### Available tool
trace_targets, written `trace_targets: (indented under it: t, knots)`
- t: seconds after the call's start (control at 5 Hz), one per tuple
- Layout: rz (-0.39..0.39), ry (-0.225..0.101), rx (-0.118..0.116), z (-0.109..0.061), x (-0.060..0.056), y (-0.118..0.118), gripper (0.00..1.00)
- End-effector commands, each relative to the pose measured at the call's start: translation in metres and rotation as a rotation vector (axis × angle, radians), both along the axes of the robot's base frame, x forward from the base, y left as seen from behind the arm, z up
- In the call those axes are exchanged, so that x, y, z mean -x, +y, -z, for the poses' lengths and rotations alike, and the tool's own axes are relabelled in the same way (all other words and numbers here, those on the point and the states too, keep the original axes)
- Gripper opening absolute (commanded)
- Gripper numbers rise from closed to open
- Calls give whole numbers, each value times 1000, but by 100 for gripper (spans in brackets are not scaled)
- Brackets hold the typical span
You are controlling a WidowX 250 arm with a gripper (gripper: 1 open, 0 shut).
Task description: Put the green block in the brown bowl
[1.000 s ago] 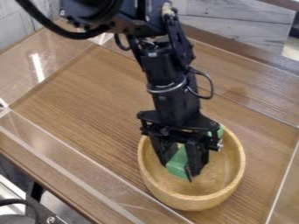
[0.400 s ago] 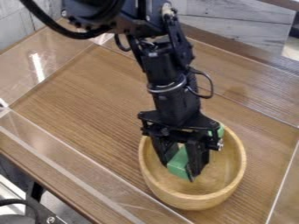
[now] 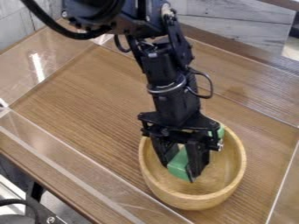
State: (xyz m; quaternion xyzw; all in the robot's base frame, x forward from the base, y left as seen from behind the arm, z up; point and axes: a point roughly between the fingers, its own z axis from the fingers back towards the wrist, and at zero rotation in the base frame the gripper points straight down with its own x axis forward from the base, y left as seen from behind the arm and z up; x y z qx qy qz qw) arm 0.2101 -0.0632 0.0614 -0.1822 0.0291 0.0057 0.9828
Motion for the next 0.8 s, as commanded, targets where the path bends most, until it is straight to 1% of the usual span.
trace_targets:
  t: [0.0, 0.6]
  knots:
    - [1, -50, 10, -10, -13, 1, 0]
    - [6, -40, 24, -11, -13, 1, 0]
